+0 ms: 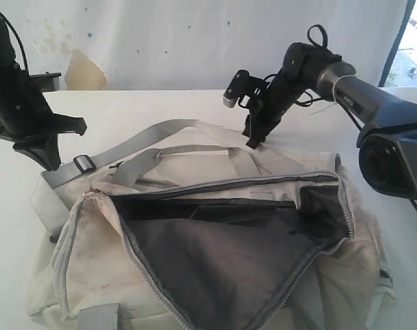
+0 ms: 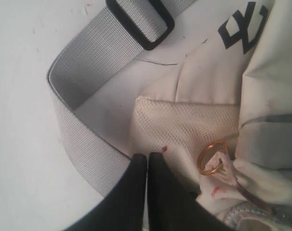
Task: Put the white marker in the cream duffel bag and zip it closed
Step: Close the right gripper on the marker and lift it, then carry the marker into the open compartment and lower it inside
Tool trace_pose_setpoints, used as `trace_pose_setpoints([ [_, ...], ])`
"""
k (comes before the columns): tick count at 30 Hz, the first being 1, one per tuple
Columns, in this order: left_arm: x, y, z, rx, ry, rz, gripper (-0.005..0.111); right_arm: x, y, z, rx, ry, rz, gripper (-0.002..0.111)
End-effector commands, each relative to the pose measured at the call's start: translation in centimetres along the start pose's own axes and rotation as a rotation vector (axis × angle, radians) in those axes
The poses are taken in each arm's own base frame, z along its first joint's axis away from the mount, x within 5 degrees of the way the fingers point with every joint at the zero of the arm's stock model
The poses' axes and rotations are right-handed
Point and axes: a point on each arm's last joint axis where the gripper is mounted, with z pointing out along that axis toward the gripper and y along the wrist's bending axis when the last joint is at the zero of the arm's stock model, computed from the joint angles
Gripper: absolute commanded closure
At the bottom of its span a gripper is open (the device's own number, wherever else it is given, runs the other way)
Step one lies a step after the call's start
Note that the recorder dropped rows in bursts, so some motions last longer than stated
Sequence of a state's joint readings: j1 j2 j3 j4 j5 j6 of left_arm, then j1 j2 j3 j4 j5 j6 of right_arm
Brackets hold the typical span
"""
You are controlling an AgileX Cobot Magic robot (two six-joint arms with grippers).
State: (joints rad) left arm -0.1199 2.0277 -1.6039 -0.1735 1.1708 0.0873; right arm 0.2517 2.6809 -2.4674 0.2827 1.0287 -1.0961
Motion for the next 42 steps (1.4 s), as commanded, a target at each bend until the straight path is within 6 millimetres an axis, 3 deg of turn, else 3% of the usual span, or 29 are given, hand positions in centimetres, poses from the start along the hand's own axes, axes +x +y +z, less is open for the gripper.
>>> trace_pose_setpoints([
  [1,-0.1,0.0,-0.6,0.005,-0.031,-0.001,0.106,0.6,-0.7,-2.2,0.024,0.078,0.107,0.108],
  [6,-0.2,0.0,-0.6,0.008,-0.048,-0.003,0.106,0.6,-1.4,-4.8,0.036,0.067,0.309,0.108],
  [12,-0.2,0.0,-0.6,0.008,-0.047,0.004,0.106,0.5,-1.5,-7.7,-0.031,0.042,0.415,0.108],
  [24,-0.4,0.0,-0.6,0.003,-0.065,0.04,0.106,-1.8,-1.4,-12.9,-0.02,-0.08,0.453,0.108],
  [31,-0.4,0.0,-0.6,0.002,-0.07,0.04,0.106,-1.6,1.3,-13.4,-0.157,-0.087,0.471,0.108],
  [37,-0.5,0.0,-0.6,0.003,-0.077,0.041,0.106,-1.2,4.1,-16.1,-0.199,-0.063,0.368,0.108],
  [42,-0.5,0.0,-0.6,0.003,-0.079,0.041,0.106,0.4,7.4,-17.3,-0.275,-0.035,0.263,0.108],
])
